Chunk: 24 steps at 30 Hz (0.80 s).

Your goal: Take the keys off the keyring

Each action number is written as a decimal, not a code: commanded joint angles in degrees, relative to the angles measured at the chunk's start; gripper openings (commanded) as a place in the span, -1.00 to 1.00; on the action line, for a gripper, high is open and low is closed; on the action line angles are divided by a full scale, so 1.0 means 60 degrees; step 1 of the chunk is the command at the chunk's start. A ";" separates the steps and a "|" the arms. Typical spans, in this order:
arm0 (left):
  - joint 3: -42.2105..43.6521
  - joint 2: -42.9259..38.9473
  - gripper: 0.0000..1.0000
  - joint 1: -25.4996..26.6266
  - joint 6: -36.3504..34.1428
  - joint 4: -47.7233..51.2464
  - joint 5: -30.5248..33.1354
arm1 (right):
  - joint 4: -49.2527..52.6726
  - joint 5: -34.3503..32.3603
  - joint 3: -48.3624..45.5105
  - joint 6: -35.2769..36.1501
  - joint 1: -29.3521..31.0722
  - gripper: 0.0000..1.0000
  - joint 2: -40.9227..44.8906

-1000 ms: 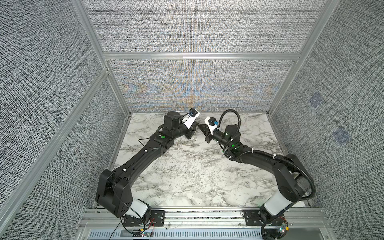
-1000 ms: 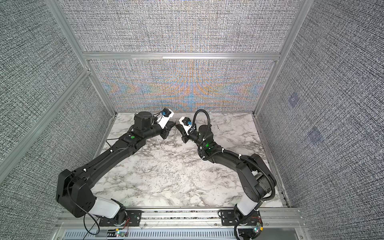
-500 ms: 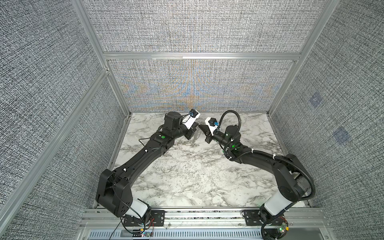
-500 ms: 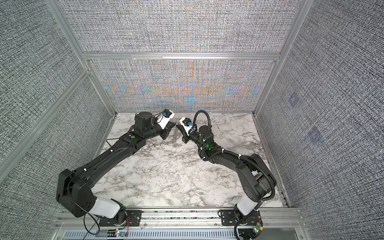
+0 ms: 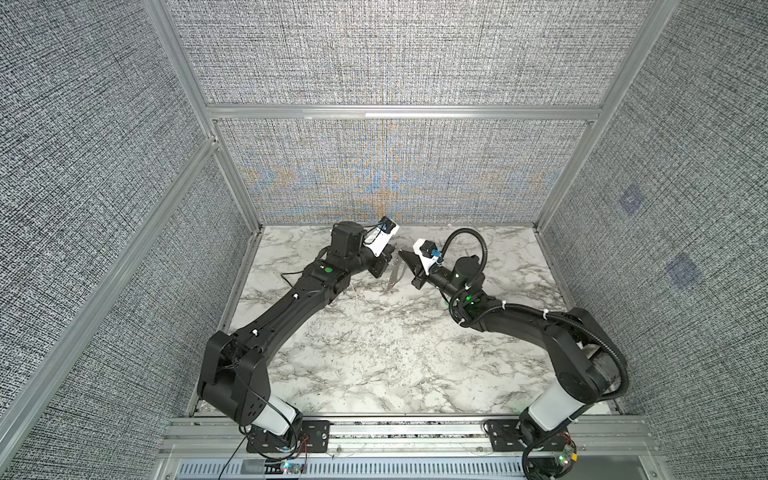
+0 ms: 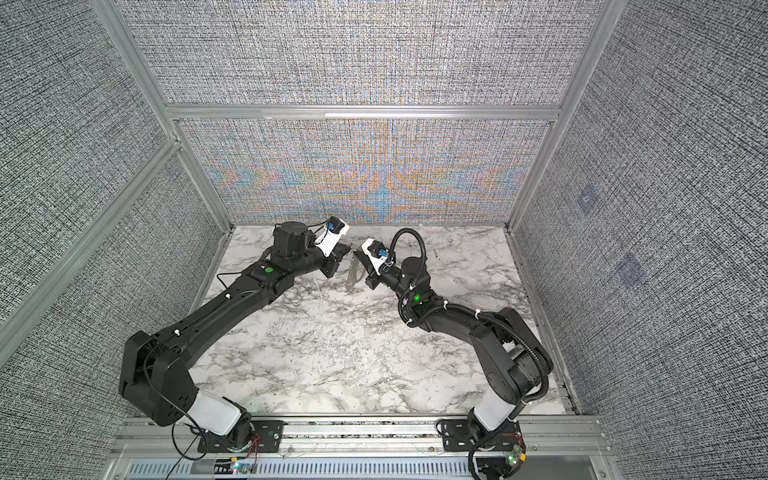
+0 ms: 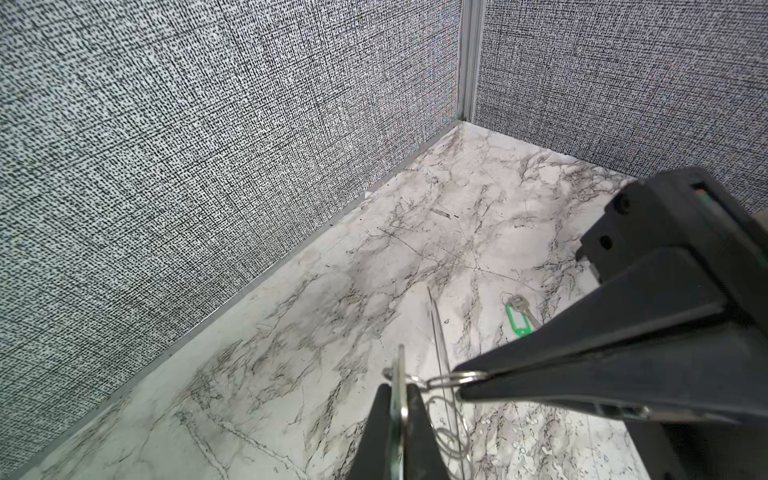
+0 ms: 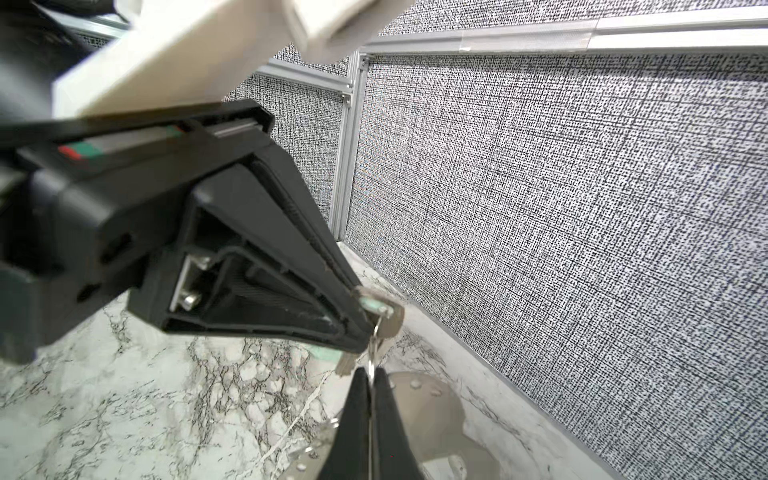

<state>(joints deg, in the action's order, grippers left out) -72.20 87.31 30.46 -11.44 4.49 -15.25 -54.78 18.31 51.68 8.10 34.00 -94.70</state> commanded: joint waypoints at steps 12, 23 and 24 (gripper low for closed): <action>-0.0023 0.0255 -1.00 -0.0067 0.0439 -0.0424 -0.0452 | -0.1131 0.0186 0.0044 -0.0289 -0.0056 -1.00 -0.0111; 0.0548 0.0333 -1.00 -0.0067 0.0655 -0.0746 -0.0875 | -0.1226 0.0113 0.0044 -0.0488 -0.0210 -1.00 -0.0142; 0.0634 0.0335 -1.00 -0.0067 0.0667 -0.0783 -0.0851 | -0.1212 0.0100 0.0031 -0.0490 -0.0223 -1.00 -0.0148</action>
<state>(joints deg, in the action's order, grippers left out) -69.23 89.23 30.17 -8.32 1.76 -19.44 -58.83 19.25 51.70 6.11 32.82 -95.35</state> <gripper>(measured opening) 0.080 0.050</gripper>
